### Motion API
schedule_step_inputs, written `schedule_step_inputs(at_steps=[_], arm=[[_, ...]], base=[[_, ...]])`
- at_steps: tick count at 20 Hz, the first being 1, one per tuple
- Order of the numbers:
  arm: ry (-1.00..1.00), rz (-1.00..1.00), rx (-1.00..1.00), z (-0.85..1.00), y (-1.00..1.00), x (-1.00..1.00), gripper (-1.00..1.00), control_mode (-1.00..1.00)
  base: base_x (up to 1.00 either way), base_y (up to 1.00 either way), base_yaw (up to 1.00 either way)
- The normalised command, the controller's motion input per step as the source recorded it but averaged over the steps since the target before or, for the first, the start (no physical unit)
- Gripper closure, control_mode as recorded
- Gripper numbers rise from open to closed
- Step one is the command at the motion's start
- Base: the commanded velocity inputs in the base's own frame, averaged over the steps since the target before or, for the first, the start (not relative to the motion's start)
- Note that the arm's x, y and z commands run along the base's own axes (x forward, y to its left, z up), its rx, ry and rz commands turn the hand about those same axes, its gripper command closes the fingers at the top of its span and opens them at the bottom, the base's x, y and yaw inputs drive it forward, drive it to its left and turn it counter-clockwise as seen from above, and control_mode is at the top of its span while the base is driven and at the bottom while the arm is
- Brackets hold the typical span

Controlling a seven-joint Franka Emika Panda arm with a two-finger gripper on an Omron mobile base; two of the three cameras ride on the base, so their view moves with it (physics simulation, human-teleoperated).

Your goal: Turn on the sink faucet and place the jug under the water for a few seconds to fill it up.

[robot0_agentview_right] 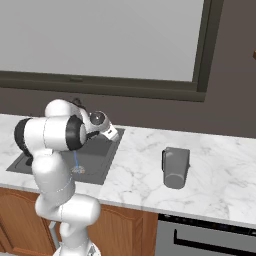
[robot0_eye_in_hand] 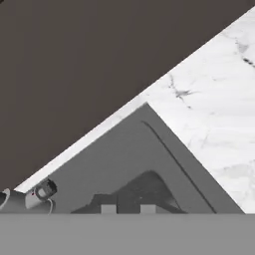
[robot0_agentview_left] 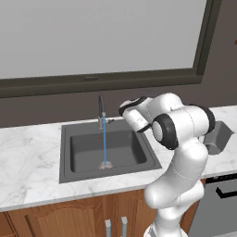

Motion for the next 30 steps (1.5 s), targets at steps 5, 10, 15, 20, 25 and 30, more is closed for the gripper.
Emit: schedule_step_inputs(at_steps=[5,10,15,20,25,30], arm=[[-0.11,-0.20,0.00,1.00,0.00,-0.70,-1.00,-1.00],[-0.10,-0.18,0.00,1.00,0.00,-0.76,-1.00,-1.00],[-0.01,-0.16,0.00,1.00,0.00,-0.65,-1.00,-1.00],[0.03,-0.17,0.00,1.00,0.00,-0.37,-1.00,-1.00],[0.10,-0.14,0.00,1.00,-0.06,-0.18,-1.00,-1.00],[0.26,-0.14,0.06,1.00,-0.14,-0.14,-1.00,-1.00]], base=[[0.00,0.00,0.00],[0.00,0.00,0.00],[0.00,0.00,0.00],[0.00,0.00,0.00],[0.00,0.00,0.00],[0.00,0.00,0.00]])
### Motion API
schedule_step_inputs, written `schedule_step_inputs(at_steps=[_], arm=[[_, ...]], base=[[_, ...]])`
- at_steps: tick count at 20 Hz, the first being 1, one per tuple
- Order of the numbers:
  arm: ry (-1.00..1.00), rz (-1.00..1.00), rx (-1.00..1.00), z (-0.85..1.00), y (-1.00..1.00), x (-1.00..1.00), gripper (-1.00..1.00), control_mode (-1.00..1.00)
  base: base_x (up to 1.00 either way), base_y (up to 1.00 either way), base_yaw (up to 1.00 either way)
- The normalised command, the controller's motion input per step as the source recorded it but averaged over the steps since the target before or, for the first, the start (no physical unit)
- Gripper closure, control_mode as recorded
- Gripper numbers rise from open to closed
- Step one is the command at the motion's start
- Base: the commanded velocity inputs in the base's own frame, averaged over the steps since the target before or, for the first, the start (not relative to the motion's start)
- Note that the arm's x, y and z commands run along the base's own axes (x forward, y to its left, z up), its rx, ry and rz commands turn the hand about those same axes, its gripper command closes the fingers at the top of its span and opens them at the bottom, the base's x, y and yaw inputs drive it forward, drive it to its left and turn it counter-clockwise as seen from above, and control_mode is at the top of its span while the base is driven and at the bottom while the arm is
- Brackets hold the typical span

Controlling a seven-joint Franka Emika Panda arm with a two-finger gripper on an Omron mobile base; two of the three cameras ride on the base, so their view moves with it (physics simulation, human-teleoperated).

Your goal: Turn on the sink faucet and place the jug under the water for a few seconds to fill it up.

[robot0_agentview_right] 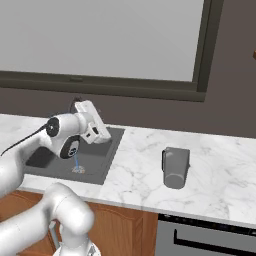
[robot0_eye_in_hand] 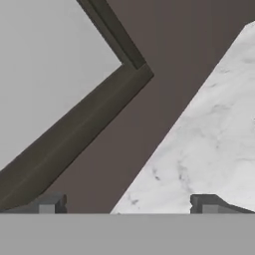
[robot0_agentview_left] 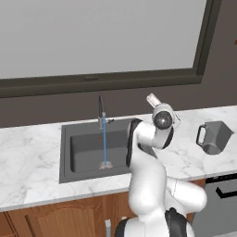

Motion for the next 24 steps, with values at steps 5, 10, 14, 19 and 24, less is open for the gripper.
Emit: schedule_step_inputs(at_steps=[5,10,14,19,24], arm=[[0.19,-0.14,0.13,0.34,-0.07,-0.03,-1.00,-1.00],[0.04,-0.19,0.20,-0.36,-0.10,-0.01,-1.00,-1.00],[0.05,-0.37,0.02,-0.62,-0.34,0.31,-1.00,-1.00],[0.02,-0.35,0.00,-0.28,-0.37,0.25,-1.00,-1.00],[0.07,-0.34,0.10,-0.10,-0.34,0.15,-1.00,-1.00]], base=[[0.00,0.00,0.00],[0.00,0.00,0.00],[0.00,0.00,0.00],[0.00,0.00,0.00],[0.00,0.00,0.00]])
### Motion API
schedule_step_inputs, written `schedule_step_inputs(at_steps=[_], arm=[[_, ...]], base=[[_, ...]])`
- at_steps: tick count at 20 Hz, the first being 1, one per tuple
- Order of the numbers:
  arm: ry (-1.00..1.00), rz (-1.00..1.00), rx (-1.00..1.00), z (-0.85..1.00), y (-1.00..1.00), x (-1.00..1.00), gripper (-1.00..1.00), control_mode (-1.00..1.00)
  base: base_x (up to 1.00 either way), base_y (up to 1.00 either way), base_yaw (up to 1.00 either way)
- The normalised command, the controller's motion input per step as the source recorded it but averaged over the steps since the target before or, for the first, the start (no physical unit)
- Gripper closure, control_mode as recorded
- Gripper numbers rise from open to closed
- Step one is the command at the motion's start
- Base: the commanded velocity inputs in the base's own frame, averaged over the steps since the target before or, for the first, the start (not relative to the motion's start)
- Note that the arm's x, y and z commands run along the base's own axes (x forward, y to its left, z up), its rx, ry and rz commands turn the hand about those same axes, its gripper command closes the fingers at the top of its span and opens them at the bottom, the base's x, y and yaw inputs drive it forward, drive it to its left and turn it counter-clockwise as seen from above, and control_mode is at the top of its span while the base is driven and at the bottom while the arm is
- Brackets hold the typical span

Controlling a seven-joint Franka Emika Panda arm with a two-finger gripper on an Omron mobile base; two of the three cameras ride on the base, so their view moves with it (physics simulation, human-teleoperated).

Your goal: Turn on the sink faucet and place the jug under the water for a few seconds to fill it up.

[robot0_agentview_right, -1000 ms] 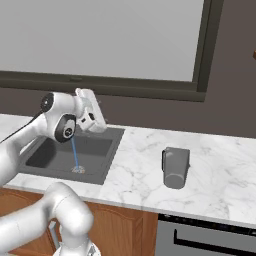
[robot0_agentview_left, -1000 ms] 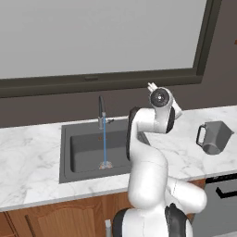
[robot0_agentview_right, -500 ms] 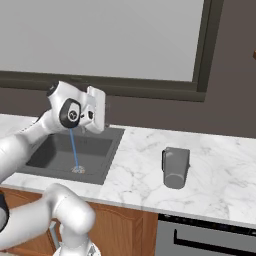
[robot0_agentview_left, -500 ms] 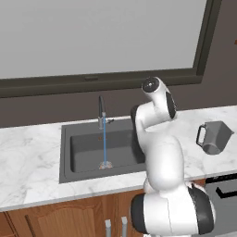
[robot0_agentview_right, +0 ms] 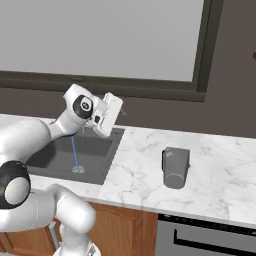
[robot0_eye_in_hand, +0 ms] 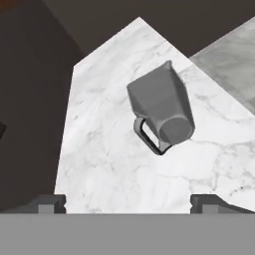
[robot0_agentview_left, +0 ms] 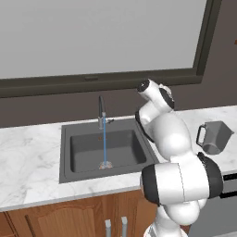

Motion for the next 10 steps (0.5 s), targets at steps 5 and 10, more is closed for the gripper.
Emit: schedule_step_inputs(at_steps=[5,10], arm=[[0.16,-0.27,0.16,0.00,-0.59,-0.03,-1.00,-1.00],[0.12,-0.12,0.06,-0.04,-0.33,0.06,-1.00,-1.00]], base=[[0.00,0.00,0.00],[0.00,0.00,0.00]])
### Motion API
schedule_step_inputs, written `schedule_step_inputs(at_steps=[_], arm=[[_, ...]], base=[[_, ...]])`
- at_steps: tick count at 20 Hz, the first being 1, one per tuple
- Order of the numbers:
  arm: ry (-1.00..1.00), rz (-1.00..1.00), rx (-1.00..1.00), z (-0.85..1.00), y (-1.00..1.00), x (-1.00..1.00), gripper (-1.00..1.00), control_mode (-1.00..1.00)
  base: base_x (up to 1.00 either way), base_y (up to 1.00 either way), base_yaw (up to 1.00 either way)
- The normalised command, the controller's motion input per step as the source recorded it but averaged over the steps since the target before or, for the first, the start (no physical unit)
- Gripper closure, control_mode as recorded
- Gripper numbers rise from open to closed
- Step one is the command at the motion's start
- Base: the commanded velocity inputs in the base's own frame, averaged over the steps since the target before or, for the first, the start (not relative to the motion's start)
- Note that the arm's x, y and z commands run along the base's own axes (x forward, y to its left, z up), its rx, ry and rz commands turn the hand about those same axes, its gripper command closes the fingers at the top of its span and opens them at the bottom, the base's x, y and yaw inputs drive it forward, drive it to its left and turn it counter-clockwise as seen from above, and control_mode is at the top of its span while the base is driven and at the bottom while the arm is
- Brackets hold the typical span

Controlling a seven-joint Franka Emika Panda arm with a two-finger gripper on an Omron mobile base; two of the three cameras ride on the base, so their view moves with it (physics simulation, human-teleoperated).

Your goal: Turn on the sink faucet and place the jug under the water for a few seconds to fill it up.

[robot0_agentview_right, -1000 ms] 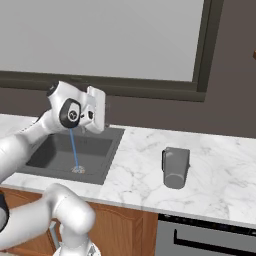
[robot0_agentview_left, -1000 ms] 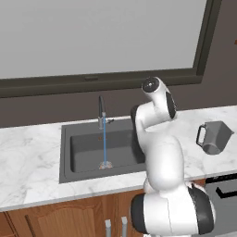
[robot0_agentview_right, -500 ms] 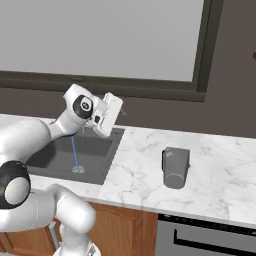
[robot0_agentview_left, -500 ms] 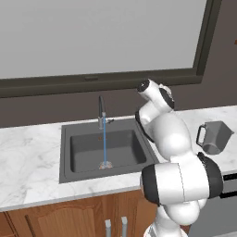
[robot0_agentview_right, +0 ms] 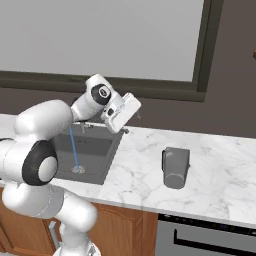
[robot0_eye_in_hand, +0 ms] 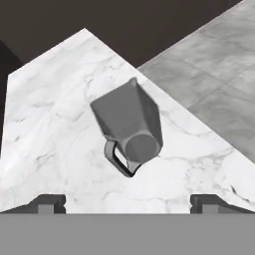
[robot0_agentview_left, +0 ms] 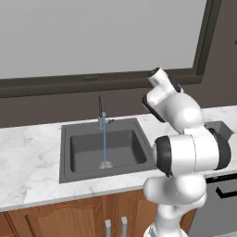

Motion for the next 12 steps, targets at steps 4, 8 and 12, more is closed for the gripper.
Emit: schedule_step_inputs(at_steps=[4,8,12], arm=[[0.11,-0.03,0.00,-0.35,-0.26,0.12,-1.00,-1.00],[0.12,0.00,0.00,-0.41,-0.29,0.09,-1.00,-1.00],[0.12,0.00,0.00,-0.39,-0.36,0.03,-1.00,-1.00]], base=[[0.00,0.00,0.00],[0.00,0.00,0.00],[0.00,0.00,0.00]])
